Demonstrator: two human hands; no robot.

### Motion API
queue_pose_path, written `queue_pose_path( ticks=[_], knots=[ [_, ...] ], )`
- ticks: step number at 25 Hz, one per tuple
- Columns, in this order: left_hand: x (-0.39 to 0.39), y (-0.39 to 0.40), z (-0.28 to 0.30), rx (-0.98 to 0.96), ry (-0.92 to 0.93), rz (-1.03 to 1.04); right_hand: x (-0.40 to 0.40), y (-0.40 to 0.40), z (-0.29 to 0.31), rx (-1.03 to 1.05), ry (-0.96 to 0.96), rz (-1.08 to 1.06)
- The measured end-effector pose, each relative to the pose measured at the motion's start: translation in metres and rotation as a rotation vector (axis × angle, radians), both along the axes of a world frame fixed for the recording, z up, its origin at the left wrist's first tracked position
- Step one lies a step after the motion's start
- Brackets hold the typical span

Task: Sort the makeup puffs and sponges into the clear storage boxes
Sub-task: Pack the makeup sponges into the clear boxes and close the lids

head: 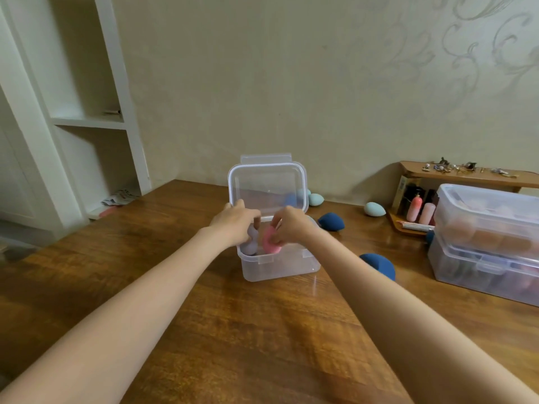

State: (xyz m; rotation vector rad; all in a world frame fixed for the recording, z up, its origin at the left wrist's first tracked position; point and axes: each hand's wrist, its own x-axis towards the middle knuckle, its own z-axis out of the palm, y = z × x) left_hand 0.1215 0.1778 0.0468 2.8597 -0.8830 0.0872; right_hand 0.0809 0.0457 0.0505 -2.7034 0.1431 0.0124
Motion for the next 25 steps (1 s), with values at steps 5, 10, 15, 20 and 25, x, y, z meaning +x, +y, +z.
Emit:
queue_pose_path(
  ticks=[5,10,15,20,25],
  knots=[
    [0.005,0.008,0.001,-0.032,0.018,-0.048,0.013,0.01,-0.014,0.149,-0.125,-0.087],
    [0.009,0.007,0.008,0.024,0.084,-0.042,0.02,0.014,-0.016,0.141,-0.079,-0.084],
    [0.01,-0.005,-0.013,0.125,-0.215,0.091,0.018,0.008,-0.007,0.277,0.01,-0.047],
    [0.02,-0.005,-0.013,0.142,-0.288,0.086,0.016,-0.025,0.021,0.41,-0.07,0.017],
    [0.029,-0.007,-0.013,0.088,-0.228,0.078,0.034,-0.088,0.033,0.007,-0.155,-0.28]
  ],
)
